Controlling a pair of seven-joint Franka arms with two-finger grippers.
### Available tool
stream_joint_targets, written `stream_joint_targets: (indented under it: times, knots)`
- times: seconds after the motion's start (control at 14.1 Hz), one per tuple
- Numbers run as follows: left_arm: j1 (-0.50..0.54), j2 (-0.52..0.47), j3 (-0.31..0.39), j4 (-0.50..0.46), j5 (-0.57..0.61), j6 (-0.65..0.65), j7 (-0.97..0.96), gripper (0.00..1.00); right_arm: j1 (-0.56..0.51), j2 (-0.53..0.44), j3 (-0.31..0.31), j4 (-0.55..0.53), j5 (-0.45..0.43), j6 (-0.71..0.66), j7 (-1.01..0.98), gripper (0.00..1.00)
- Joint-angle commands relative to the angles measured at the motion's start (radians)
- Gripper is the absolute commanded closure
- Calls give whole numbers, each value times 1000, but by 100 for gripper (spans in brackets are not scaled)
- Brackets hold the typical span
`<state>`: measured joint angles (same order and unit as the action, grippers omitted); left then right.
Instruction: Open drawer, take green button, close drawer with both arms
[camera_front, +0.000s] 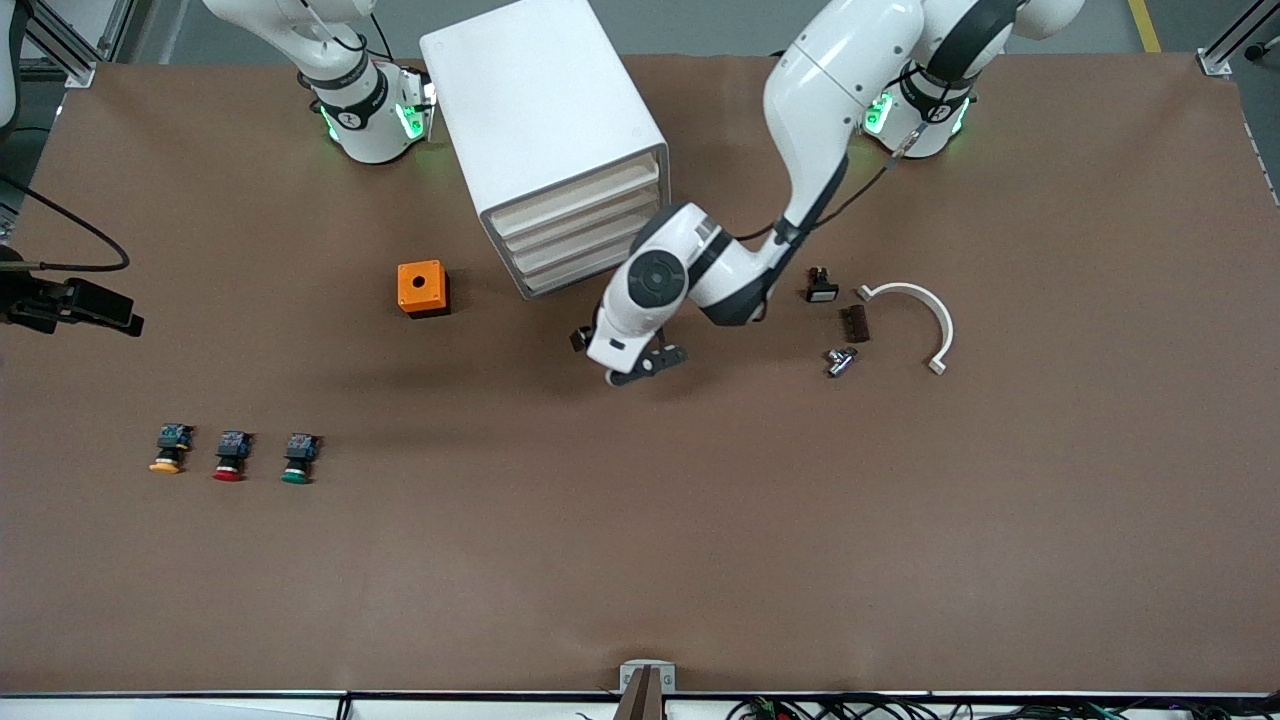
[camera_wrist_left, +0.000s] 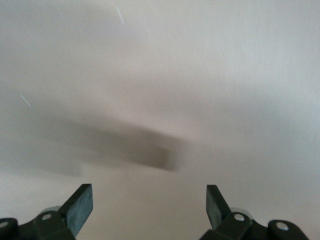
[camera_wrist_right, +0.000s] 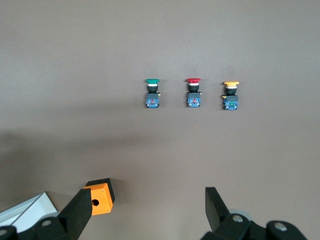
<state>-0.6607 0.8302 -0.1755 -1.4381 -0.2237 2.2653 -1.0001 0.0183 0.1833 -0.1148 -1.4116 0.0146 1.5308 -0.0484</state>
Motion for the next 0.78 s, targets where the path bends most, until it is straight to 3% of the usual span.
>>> stream_joint_targets:
  times: [0.0,0.21,0.5,0.71]
  knots:
    - [80,-65,4,-8,27,-94,121,0,-12,12,12,37,-15,-20,-5,0]
    - [183,-134,2,-8,133,-167,239,0,-23,12,12,59,-12,-20,-5,0]
    - [323,-212,4,-5,147,-257,484,0,-21,12,14,59,-11,-20,-5,0]
    - [416,-235,2,53,178,-390,633,0,-21,12,15,59,-15,-20,-5,0]
